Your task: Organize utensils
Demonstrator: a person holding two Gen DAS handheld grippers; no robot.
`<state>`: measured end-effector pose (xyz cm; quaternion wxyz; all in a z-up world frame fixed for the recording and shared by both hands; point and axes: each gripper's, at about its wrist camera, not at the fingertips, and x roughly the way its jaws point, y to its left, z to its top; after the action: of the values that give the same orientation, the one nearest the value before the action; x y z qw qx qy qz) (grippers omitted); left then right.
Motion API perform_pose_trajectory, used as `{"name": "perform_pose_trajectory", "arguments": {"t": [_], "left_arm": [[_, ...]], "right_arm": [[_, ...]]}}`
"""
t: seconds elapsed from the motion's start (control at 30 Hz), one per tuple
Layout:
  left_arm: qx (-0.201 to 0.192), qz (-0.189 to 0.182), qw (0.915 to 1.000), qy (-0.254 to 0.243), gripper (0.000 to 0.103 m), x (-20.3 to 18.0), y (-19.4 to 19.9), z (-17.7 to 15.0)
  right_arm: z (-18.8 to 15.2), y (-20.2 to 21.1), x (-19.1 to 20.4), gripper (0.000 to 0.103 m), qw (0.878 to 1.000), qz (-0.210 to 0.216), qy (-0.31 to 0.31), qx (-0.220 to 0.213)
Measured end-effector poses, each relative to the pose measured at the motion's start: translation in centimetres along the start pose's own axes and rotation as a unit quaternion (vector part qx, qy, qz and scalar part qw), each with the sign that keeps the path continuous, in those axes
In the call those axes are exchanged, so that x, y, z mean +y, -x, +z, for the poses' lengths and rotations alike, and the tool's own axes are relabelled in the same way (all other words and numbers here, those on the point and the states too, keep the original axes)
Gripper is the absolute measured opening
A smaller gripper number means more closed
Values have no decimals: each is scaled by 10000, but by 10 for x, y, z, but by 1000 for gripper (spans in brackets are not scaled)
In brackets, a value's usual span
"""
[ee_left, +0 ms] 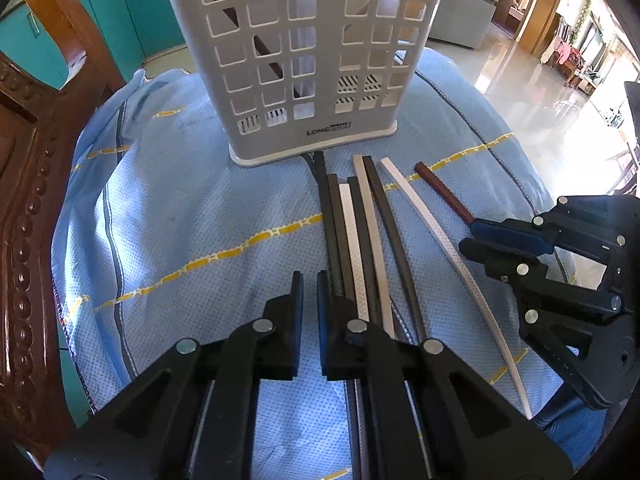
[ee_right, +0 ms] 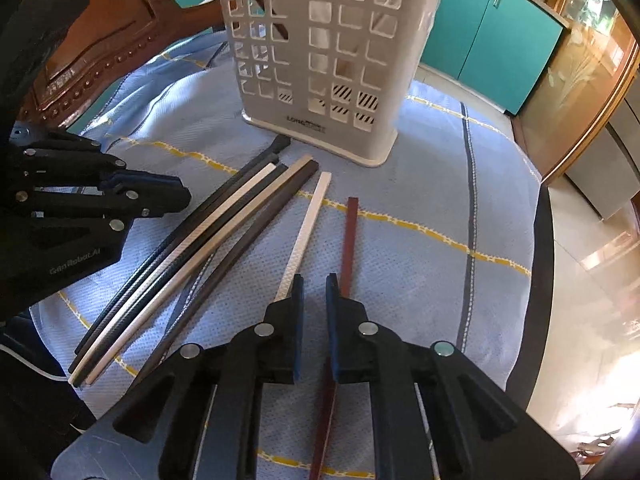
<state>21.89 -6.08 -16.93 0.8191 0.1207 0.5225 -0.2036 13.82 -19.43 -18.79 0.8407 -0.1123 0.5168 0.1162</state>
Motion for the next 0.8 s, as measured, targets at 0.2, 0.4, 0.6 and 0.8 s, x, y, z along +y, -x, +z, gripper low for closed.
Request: {"name": "perform_pose_trajectory", "arguments": {"t": [0.2, 0.4, 0.6, 0.8], "left_arm": [[5, -3, 10000, -1, 11, 1, -2, 1], [7, 30, 10000, -10, 11, 3, -1, 0], [-52, 94, 9999, 13, 11, 5, 2, 1], [-66, 139, 9999, -10, 11, 4, 6, 4]], "right_arm": [[-1, -2, 0, 11, 10000, 5, -3, 0], [-3, 0, -6, 0, 10000, -24, -22, 48], [-1, 8, -19, 1, 9997, -115, -211, -77], [-1, 6, -16, 1, 9997, -148, -192, -43]]}}
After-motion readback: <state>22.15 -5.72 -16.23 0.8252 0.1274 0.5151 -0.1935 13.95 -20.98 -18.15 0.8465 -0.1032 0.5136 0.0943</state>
